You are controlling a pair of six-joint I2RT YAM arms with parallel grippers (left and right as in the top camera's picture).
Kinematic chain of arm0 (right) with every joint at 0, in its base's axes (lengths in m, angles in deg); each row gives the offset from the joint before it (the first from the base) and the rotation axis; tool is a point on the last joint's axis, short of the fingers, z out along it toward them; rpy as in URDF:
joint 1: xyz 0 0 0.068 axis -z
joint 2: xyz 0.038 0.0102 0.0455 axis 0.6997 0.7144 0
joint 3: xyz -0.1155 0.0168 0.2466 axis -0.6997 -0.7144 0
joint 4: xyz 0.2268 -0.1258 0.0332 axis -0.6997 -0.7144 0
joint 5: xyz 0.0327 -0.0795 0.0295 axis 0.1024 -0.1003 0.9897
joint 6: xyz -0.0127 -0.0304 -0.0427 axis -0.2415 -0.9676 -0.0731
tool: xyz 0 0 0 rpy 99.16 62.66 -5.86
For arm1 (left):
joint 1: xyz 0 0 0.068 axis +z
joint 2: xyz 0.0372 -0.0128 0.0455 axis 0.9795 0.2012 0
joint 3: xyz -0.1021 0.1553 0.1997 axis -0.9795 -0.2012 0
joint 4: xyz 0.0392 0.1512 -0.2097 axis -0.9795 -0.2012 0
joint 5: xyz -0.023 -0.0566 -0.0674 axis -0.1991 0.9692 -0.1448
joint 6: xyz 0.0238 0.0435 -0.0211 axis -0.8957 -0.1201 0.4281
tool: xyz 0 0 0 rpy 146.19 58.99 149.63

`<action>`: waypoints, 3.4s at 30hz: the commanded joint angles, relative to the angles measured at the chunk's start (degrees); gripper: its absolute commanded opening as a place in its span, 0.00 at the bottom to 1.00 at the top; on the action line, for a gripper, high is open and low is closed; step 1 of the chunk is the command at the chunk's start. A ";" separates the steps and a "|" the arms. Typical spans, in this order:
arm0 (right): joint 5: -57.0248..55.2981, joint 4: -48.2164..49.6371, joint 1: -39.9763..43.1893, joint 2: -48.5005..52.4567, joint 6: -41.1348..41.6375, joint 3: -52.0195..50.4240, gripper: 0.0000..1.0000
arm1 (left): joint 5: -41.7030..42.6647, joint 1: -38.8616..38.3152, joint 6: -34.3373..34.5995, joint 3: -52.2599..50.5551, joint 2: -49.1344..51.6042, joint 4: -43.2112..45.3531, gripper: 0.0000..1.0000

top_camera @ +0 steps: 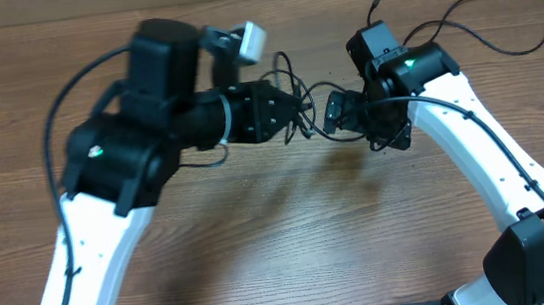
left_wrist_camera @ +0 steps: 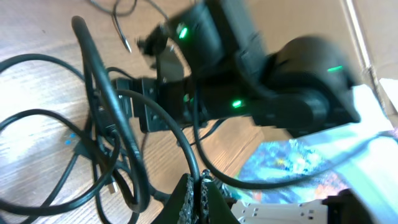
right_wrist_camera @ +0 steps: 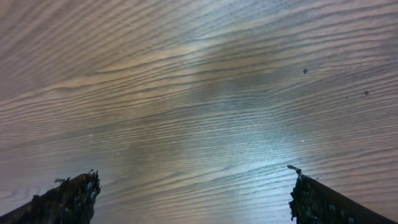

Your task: Untangle cables

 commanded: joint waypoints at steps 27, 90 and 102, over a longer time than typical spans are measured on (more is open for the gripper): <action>-2.29 2.47 1.18 0.20 -0.02 -2.99 1.00 | -55.25 6.56 6.64 2.14 -4.52 -28.98 0.04; 25.92 9.07 0.96 0.20 -12.04 -2.99 1.00 | 7.91 6.88 -12.09 2.12 5.09 -13.88 0.04; 23.82 10.73 -0.70 0.20 -12.02 -2.99 1.00 | 18.14 6.88 -12.33 2.12 5.09 -12.57 0.04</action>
